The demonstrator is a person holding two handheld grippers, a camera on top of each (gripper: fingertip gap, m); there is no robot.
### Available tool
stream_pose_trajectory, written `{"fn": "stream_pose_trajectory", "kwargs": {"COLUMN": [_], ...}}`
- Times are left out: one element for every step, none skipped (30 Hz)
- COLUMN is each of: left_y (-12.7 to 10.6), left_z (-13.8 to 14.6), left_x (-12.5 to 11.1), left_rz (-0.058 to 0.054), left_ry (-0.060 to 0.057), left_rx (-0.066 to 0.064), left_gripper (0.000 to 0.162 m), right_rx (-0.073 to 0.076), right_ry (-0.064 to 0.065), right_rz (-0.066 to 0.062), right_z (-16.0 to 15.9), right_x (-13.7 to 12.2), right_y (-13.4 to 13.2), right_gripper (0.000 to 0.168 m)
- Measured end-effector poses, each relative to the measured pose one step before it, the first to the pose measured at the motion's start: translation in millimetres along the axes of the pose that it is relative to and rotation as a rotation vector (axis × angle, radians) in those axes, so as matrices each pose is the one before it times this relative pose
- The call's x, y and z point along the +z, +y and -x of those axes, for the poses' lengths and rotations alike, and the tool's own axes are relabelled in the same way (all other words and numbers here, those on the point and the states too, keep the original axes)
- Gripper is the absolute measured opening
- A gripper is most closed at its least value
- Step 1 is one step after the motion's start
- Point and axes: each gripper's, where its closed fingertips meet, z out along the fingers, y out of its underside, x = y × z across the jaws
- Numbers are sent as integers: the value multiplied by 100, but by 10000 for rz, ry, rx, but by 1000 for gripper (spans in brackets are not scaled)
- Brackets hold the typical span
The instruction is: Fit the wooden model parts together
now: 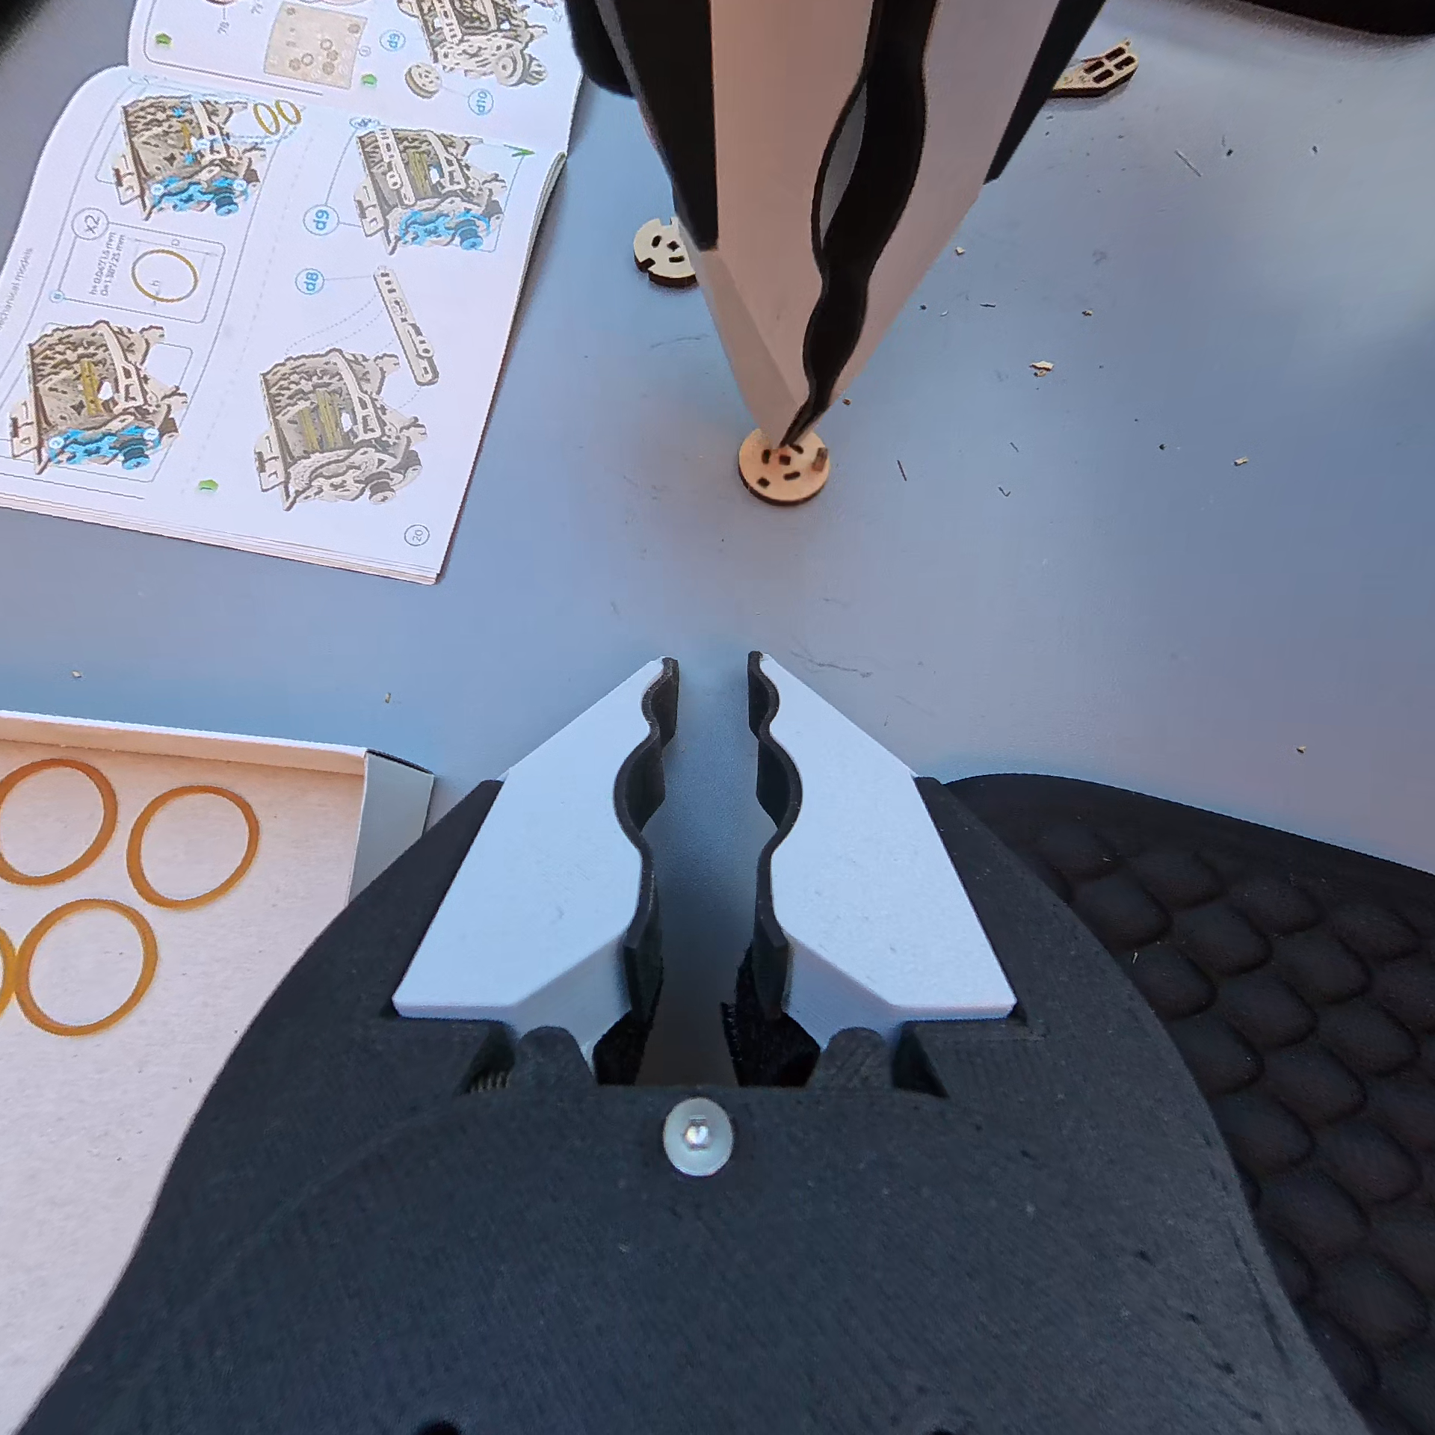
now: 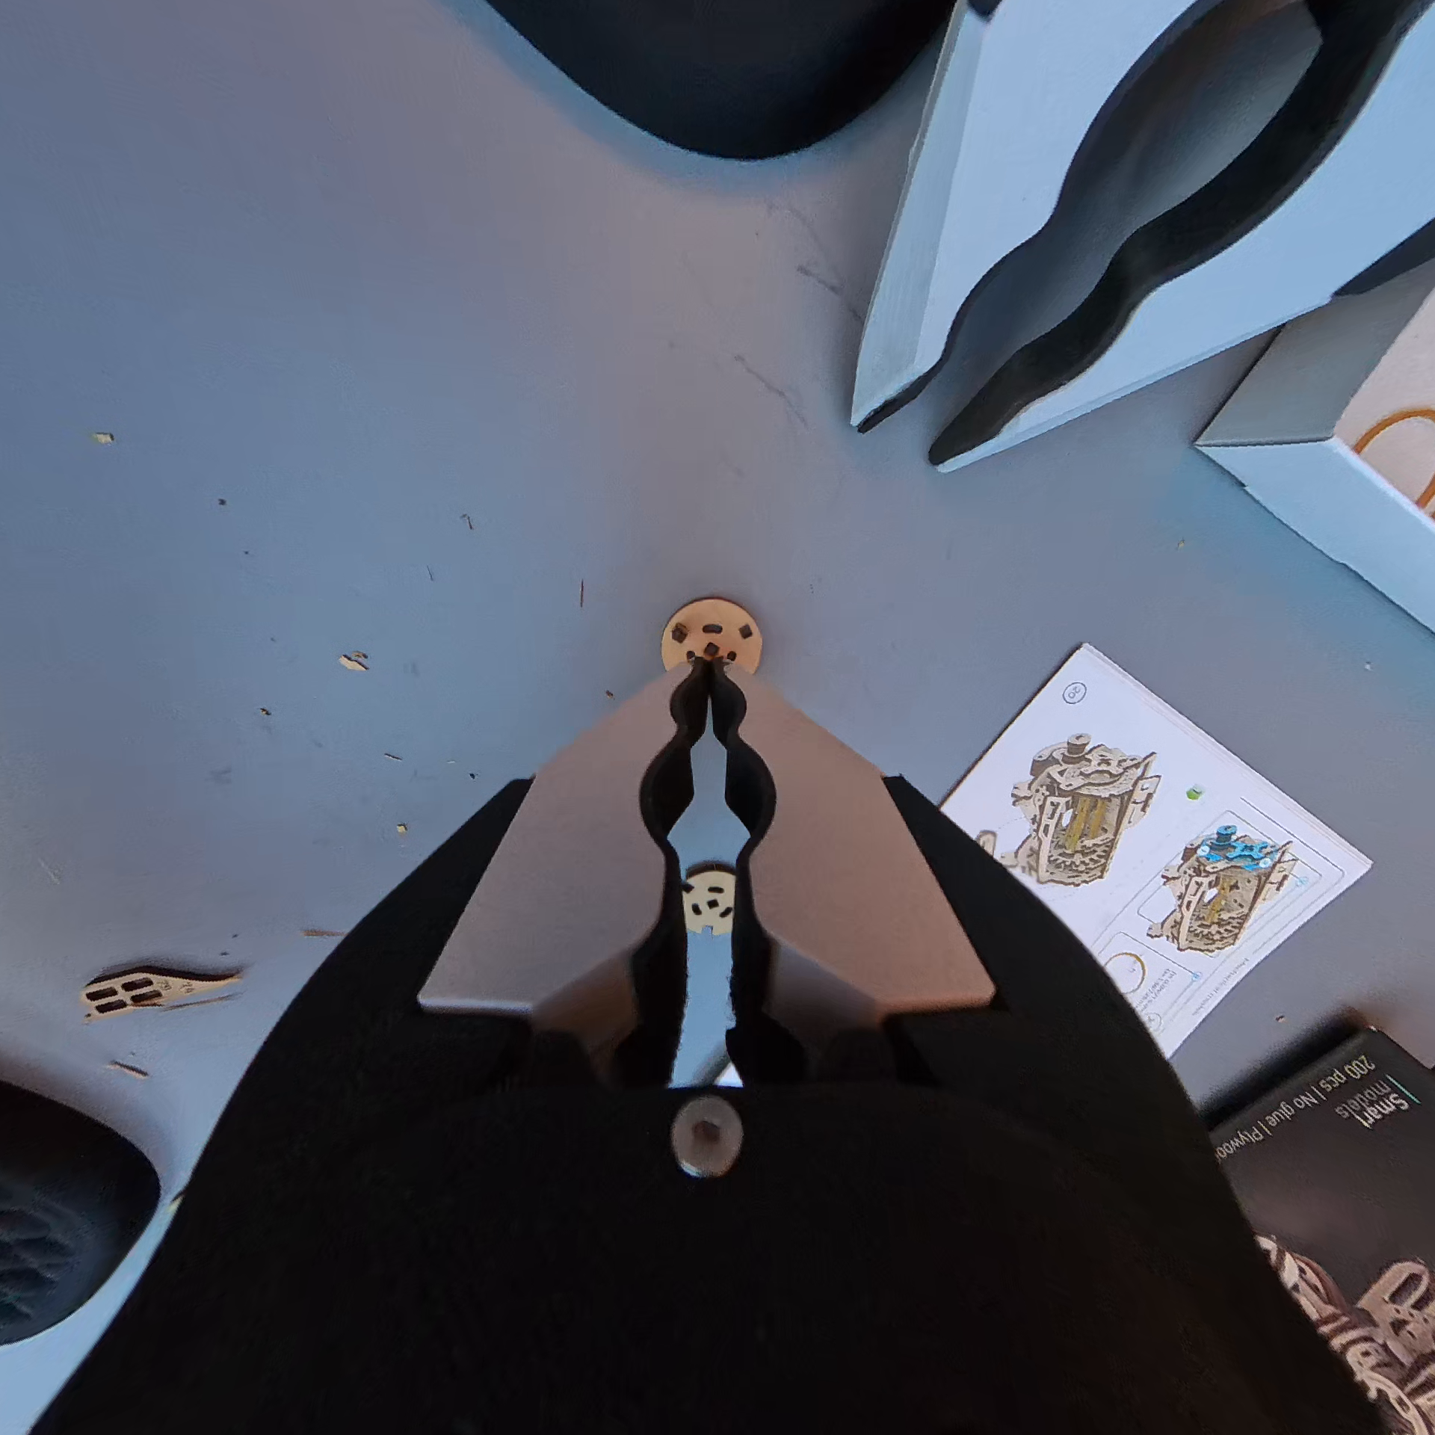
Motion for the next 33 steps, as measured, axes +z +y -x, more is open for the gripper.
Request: {"fn": "stream_pose_trajectory", "kwargs": {"left_y": [-1,1,4,-5,1,-4,-4,4,4,-2,-6,-7,9,-7,-2,-5,2,0,-2,-6,6,-7,-3,1,-6,3,3,0,2,2,0,7,1], "left_z": [1,0,-1,3,-2,6,-6,-2,5,1,-5,1,7,2,0,-2,7,-3,0,14,-4,5,1,5,1,2,-5,2,4,-4,5,-1,-2], "left_x": [4,1,-4,0,-6,2,6,0,0,5,-7,5,-2,1,-1,3,-5,0,1,1,0,-1,-5,8,-7,1,-1,0,-3,-1,4,-3,2], "left_rz": [3,2,0,-5,-5,-2,1,4,4,3,1,-2,-7,-6,-3,-4,-3,0,-2,-5,-9,-7,-7,-6,1,3,1,0,0,2,4,3,2], "left_ry": [-3,-4,-3,5,8,6,0,-3,-7,-3,1,3,2,4,5,1,-1,0,0,0,7,9,6,3,-1,-6,-6,-1,3,2,-3,-8,-4], "left_rx": [3,11,6,-6,-14,-11,-1,9,12,3,-5,-5,-2,-9,-10,-3,1,-3,0,1,-8,-14,-13,-7,1,11,12,0,-7,-1,8,14,8], "left_gripper": [17,17,17,17,17,17,17,17,17,17,17,17,17,17,17,16,16,16,16,16,16,16,16,16,16,16,16,16,16,16,16,16,16], "right_rx": [-1,67,52,4,-71,-72,31,118,90,27,28,53,43,-17,-49,4,51,34,10,-1,4,34,12,-30,6,47,-9,-11,28,36,5,-29,-35], "right_ry": [-9,46,17,-42,83,117,-2,-27,-6,-27,-26,-41,-60,24,71,-6,-58,-30,-27,12,28,24,-4,33,-33,-66,26,36,-65,20,90,-66,43], "right_rz": [116,-114,-39,37,1,-73,4,125,110,8,-52,-28,-15,0,1,73,51,-29,-12,-15,-27,29,36,-28,-56,13,24,-17,32,5,7,2,9], "right_z": [27,-70,-25,85,-65,-114,-14,-34,-72,18,49,74,116,12,-67,5,48,28,40,5,-25,-39,-2,-47,49,77,-61,-57,87,-68,-144,131,-53], "right_x": [102,-57,-99,-154,-227,-244,-194,-105,-32,12,19,43,62,83,78,102,99,72,59,18,-21,-26,-13,-2,9,46,44,31,47,-9,-4,13,-14], "right_y": [208,-175,-73,15,-28,-102,67,282,314,172,34,11,-27,-35,-14,101,82,-27,-15,-15,-46,28,40,-39,-83,11,40,-20,60,5,6,13,-15], "right_gripper": [0,2,7,9,9,9,9,9,9,8,8,8,8,8,8,8,8,8,8,8,8,8,8,8,8,6,4,4,2,2,1,1,1]}}
